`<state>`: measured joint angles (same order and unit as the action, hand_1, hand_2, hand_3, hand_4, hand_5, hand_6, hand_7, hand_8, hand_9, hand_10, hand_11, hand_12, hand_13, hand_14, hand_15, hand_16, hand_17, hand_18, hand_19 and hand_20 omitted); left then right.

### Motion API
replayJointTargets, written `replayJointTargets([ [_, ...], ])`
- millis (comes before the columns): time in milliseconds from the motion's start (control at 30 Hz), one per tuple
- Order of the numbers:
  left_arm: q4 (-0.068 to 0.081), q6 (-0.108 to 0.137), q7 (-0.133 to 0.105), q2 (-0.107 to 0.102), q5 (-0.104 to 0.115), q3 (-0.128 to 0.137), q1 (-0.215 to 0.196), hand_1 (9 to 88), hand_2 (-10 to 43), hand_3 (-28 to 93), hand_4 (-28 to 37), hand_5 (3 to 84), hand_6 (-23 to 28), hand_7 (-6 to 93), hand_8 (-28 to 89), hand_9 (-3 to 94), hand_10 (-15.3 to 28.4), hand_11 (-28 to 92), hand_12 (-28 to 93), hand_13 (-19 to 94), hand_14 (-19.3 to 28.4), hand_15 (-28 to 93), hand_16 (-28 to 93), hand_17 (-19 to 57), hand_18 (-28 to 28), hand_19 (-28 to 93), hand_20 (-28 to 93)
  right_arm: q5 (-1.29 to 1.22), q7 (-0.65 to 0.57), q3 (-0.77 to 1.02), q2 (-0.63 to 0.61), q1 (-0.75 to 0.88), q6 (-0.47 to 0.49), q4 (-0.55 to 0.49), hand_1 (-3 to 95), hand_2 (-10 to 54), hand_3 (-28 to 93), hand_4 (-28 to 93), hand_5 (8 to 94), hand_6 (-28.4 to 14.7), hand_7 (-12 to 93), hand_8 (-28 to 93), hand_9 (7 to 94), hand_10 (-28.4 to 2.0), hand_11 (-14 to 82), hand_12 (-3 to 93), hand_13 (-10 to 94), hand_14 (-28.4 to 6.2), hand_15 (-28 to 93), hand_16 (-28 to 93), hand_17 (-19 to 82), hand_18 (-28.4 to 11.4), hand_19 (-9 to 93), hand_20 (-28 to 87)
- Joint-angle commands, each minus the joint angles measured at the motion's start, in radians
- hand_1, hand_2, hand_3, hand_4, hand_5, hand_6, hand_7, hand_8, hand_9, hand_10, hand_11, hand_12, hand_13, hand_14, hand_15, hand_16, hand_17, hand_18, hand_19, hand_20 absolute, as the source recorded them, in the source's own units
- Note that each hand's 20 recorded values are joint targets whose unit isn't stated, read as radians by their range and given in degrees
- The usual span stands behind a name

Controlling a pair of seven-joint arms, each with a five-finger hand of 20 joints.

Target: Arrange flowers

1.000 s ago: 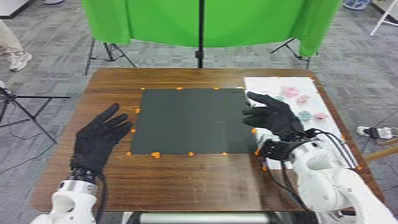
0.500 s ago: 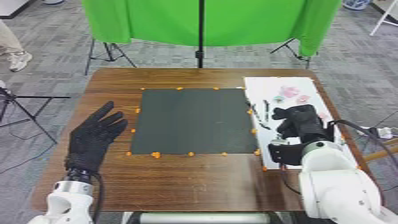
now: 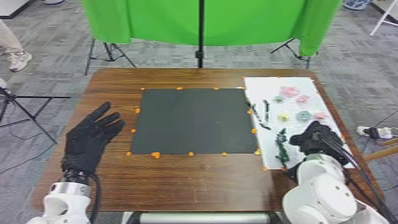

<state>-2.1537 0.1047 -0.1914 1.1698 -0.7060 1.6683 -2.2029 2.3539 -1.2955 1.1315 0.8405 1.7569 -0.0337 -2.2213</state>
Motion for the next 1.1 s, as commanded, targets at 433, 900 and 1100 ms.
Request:
replayJointTargets([
  [433,0.009,0.006,-0.006,-0.008,0.008,-0.008,0.007,25.7,7.1,79,-24.2,40.6,9.7,14.0,-10,38.2,20.5,26,11,27,27.6,55,-8,-7.7,25.8,56,9,-0.023,0.005,-0.191,0.023,-0.157,0.121,0.181,38.9,-9.5,74,-24,70.7,-8.2,23,-12,71.5,-19.9,53.4,19.7,72,-13.2,77,14,35,-28.4,93,26],
  [900,0.009,0.000,-0.003,-0.005,0.004,0.000,0.013,25.7,7.1,79,-24.2,40.6,9.8,14.0,-10,38.2,20.6,26,11,27,27.7,55,-9,-7.8,25.9,57,9,0.027,0.082,-0.274,0.004,-0.175,0.089,0.234,55.2,-9.5,68,-28,82.1,-4.5,40,9,82.1,-13.9,57.9,20.6,80,-10.2,78,17,41,-26.1,93,39],
  [1100,-0.002,0.014,-0.012,-0.009,0.007,0.003,-0.005,25.6,7.1,79,-24.2,40.7,9.8,14.1,-10,38.1,20.5,26,11,27,27.7,55,-9,-7.8,25.9,57,9,0.121,0.085,-0.257,-0.042,-0.158,-0.064,0.179,55.9,-9.5,71,-28,85.4,-5.7,36,11,84.9,-13.8,56.7,20.9,82,-10.0,78,18,43,-26.1,93,42],
])
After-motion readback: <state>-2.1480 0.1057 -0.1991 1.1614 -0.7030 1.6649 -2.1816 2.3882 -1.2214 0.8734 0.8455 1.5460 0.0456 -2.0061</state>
